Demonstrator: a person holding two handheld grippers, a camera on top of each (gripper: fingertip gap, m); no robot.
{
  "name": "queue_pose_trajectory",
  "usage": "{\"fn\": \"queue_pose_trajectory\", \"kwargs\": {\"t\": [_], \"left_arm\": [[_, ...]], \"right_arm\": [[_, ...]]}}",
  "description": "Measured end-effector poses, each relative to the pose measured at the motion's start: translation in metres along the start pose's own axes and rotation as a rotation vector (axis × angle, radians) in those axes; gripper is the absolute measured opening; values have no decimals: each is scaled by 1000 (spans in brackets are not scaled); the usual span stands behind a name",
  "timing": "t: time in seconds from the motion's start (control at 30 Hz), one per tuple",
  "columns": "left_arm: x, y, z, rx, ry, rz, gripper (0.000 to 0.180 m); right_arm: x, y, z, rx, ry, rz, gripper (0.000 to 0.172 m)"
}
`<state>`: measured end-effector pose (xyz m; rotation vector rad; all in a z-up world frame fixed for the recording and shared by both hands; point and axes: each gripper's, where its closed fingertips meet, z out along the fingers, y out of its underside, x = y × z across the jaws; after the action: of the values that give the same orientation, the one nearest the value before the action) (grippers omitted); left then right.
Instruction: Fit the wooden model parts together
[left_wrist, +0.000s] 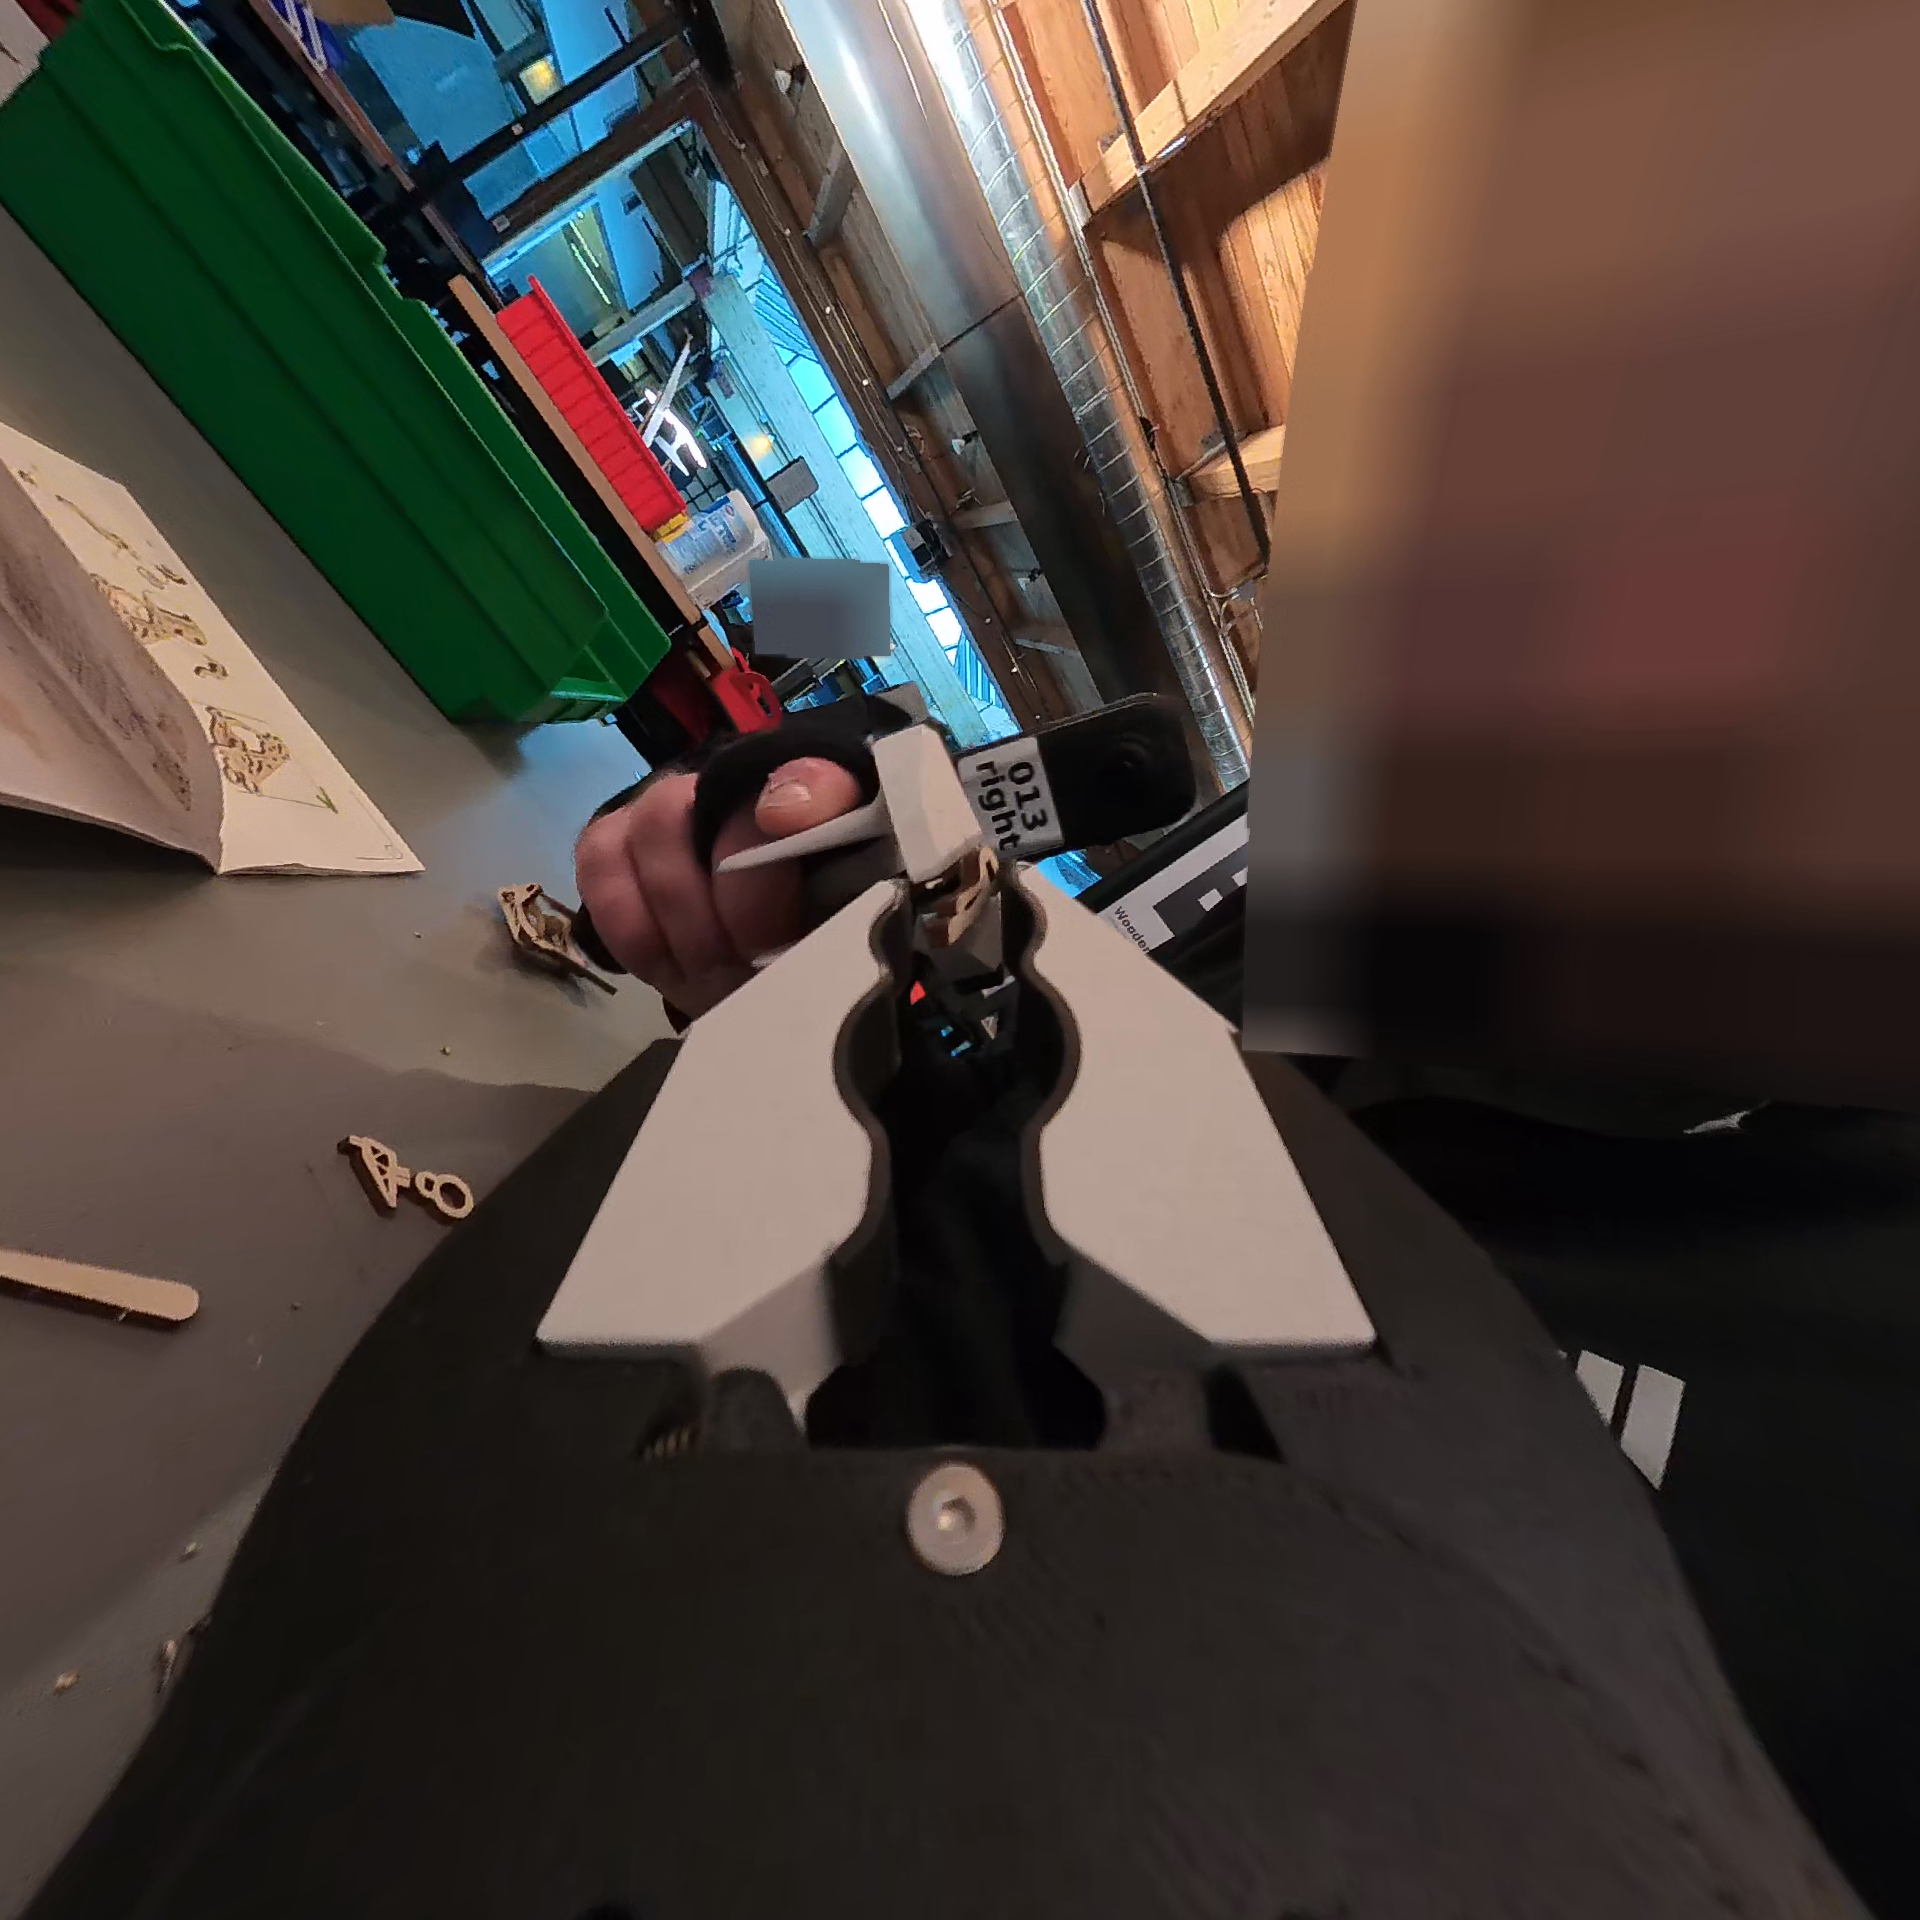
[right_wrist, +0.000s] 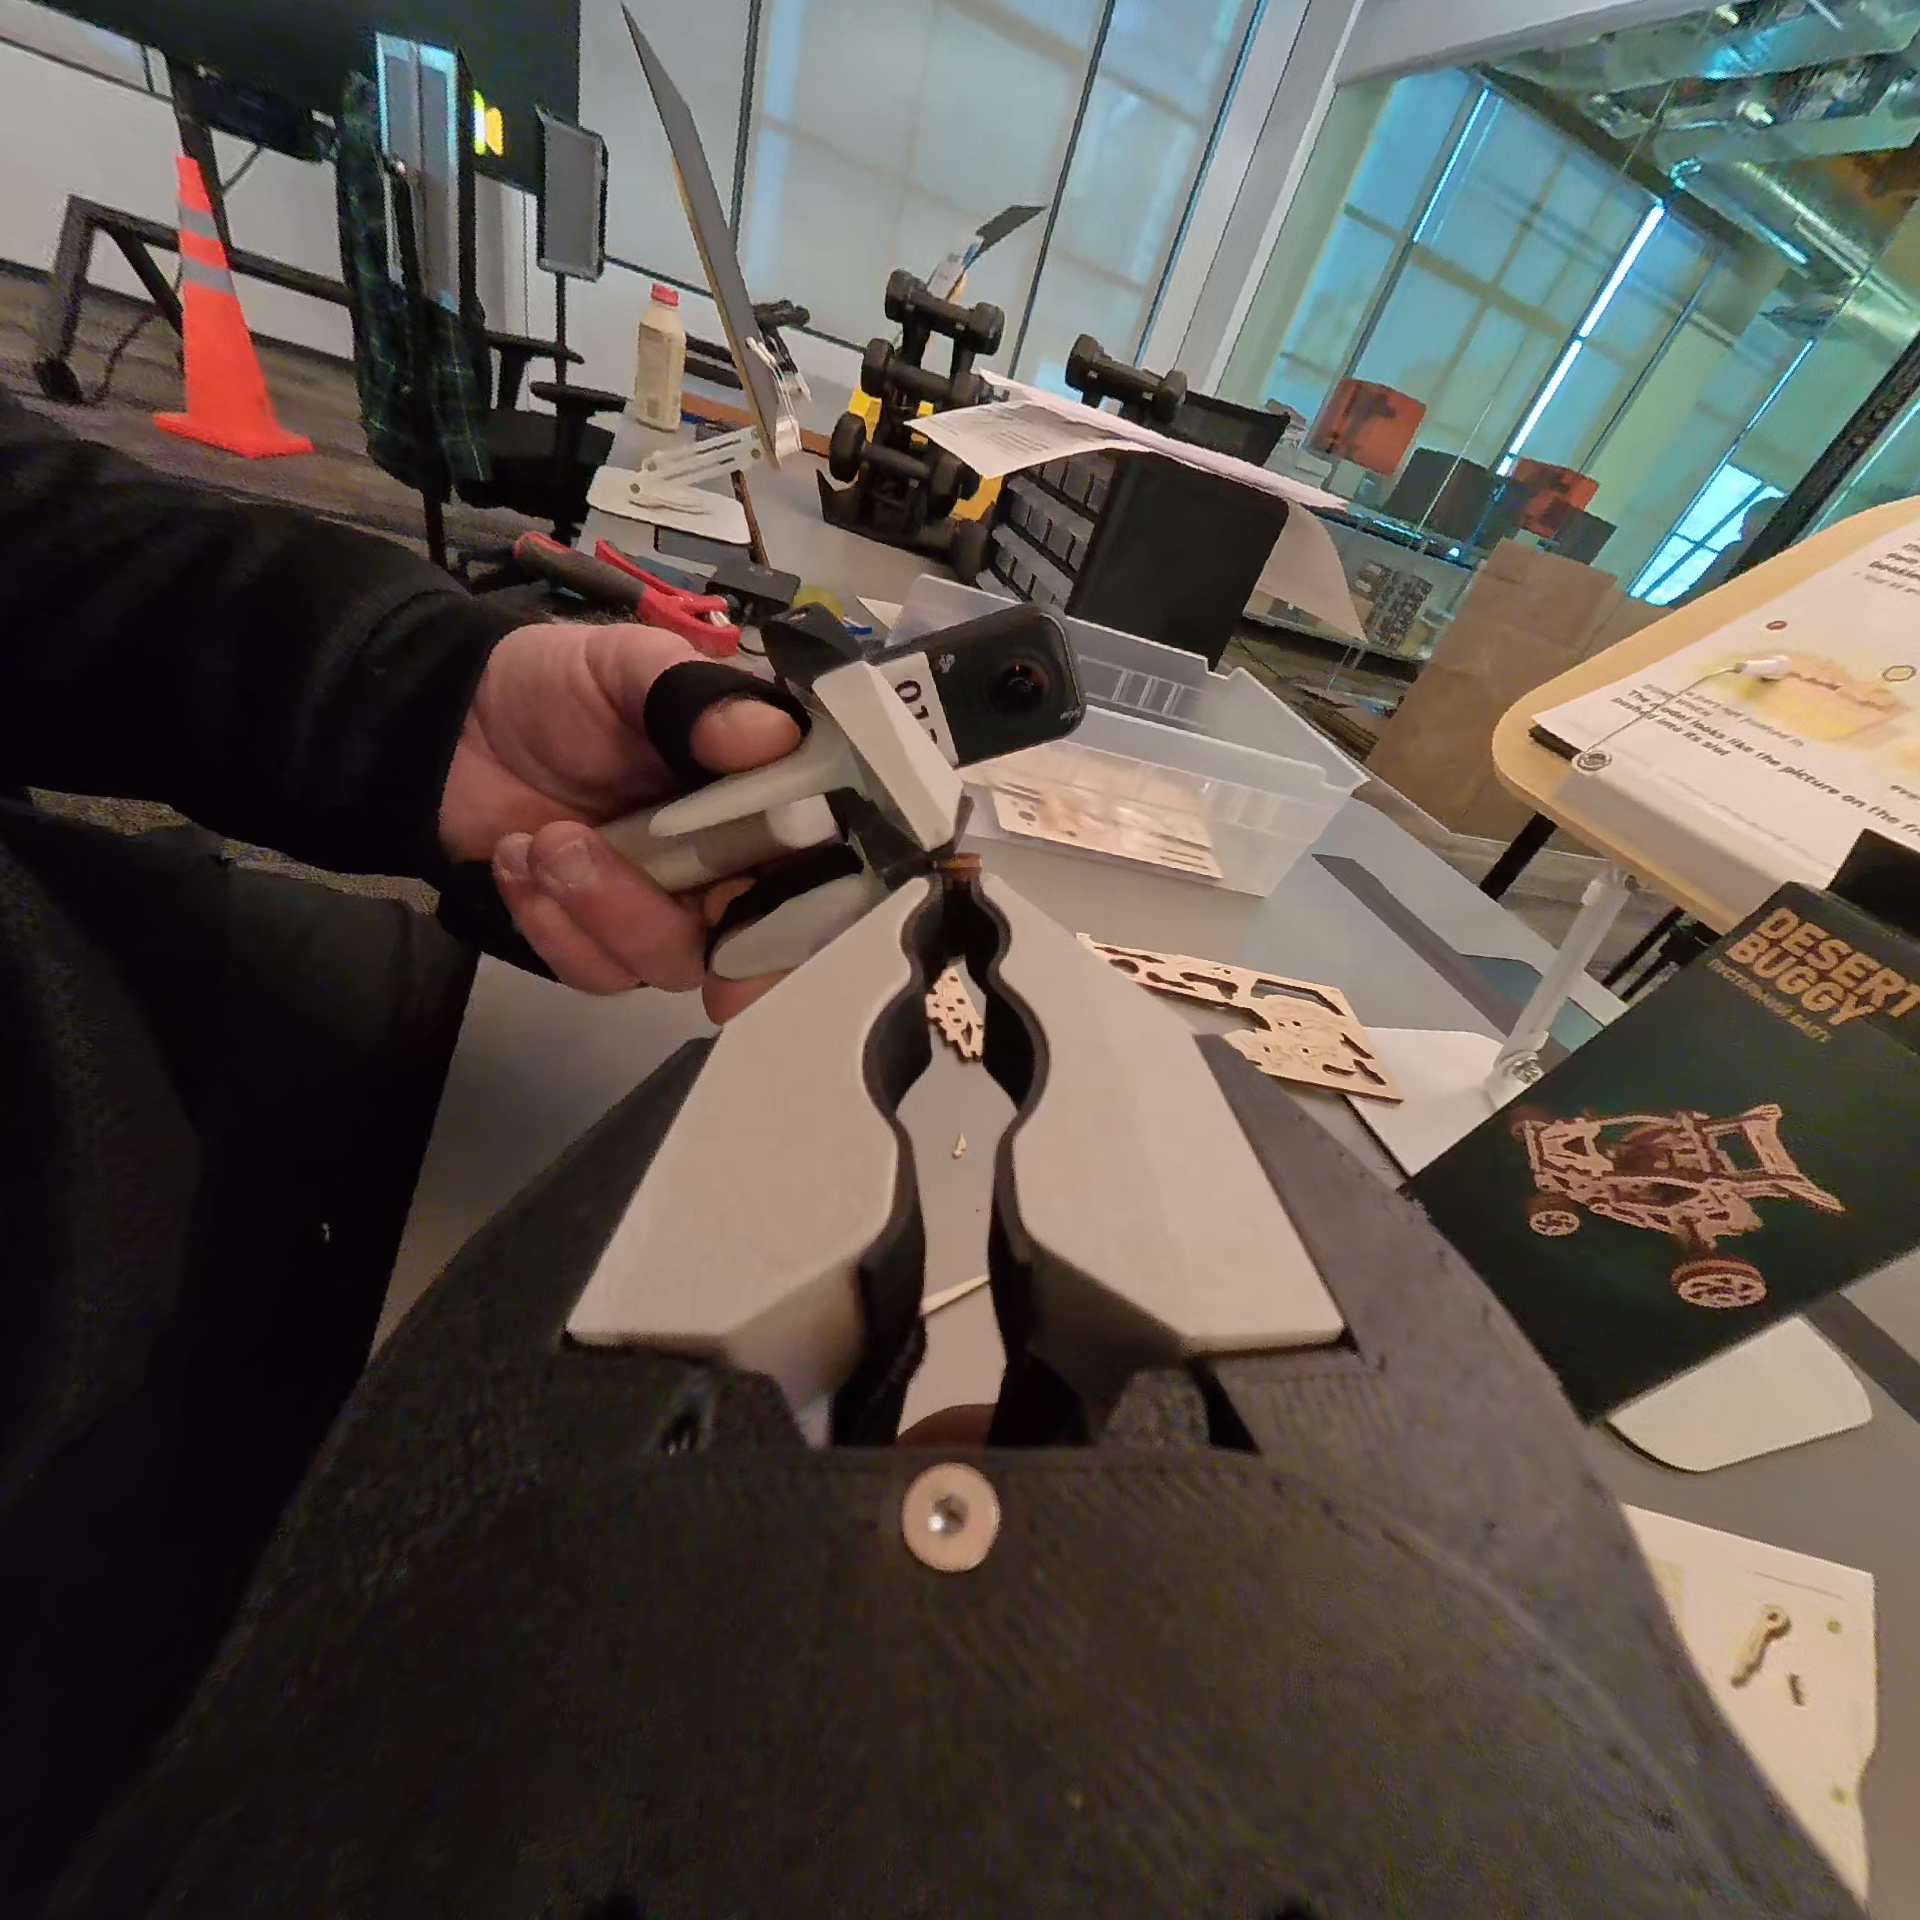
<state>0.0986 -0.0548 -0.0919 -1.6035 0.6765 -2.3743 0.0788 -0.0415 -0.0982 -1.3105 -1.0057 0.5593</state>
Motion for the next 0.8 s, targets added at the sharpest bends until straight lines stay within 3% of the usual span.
{"fn": "queue_pose_trajectory", "kwargs": {"t": [0.27,0.43,0.6,0.8], "left_arm": [[1,8,0,-53,-1,-19,13],[3,2,-9,-15,6,-28,2],[2,4,-3,-6,30,-67,17],[0,7,-2,8,44,-96,10]], "right_arm": [[-7,0,-4,81,-24,42,0],[-5,-1,-11,111,-33,58,1],[-4,-1,-13,142,-40,88,0],[-7,0,-9,148,-39,82,0]]}}
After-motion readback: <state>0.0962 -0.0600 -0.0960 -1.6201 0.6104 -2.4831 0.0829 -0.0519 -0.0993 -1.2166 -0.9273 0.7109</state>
